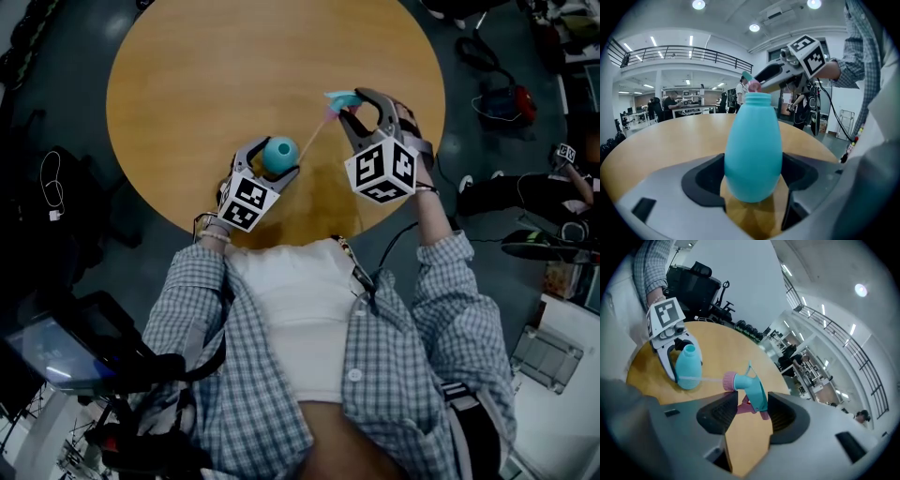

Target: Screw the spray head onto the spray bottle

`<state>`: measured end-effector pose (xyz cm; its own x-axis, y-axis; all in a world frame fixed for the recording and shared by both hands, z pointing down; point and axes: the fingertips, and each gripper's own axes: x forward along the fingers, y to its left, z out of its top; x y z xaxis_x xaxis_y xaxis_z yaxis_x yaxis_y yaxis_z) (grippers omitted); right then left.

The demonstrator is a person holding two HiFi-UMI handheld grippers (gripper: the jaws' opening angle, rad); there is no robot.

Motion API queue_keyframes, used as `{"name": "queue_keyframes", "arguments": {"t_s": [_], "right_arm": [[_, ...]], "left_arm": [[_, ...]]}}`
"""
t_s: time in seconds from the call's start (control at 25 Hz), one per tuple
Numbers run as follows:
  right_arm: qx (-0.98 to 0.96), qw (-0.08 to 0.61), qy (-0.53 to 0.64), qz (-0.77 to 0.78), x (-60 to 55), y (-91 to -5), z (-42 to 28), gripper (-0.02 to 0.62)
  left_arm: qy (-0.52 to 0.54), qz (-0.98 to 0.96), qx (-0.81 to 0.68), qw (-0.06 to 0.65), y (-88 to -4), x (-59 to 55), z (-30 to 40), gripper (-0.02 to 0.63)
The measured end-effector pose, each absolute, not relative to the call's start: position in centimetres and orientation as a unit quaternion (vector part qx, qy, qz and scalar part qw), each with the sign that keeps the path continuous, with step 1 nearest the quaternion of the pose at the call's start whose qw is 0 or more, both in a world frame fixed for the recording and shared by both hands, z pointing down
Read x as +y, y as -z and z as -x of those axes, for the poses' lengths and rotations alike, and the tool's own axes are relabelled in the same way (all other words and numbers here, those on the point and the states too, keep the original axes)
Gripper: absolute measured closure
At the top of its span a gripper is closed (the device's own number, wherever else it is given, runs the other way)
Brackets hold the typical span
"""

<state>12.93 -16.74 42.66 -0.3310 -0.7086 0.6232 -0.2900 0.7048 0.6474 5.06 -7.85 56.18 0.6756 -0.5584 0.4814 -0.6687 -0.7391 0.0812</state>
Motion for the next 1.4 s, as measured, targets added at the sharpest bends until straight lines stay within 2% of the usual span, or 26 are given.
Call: {"name": "queue_keyframes", "arguments": {"t_s": [0.36,0.48,0.84,1.4], "right_arm": [[-0.777,0.4,0.311,-0.374,-17.6,-32.6,-10.7,0.403],[-0.777,0.391,0.326,-0.37,-17.1,-31.3,-9.5,0.402],[-0.767,0.415,0.365,-0.324,-15.2,-34.8,-7.2,0.403],[-0.686,0.405,0.539,-0.274,-10.8,-40.8,-3.9,0.402]], "left_arm": [[-0.223,-0.91,-0.327,0.128,-56.8,-8.1,-4.8,0.233],[-0.224,-0.909,-0.326,0.13,-56.9,-8.2,-4.7,0.233],[-0.225,-0.91,-0.323,0.132,-57.0,-8.4,-4.7,0.233],[-0.224,-0.911,-0.321,0.131,-56.8,-8.7,-4.7,0.233]]}}
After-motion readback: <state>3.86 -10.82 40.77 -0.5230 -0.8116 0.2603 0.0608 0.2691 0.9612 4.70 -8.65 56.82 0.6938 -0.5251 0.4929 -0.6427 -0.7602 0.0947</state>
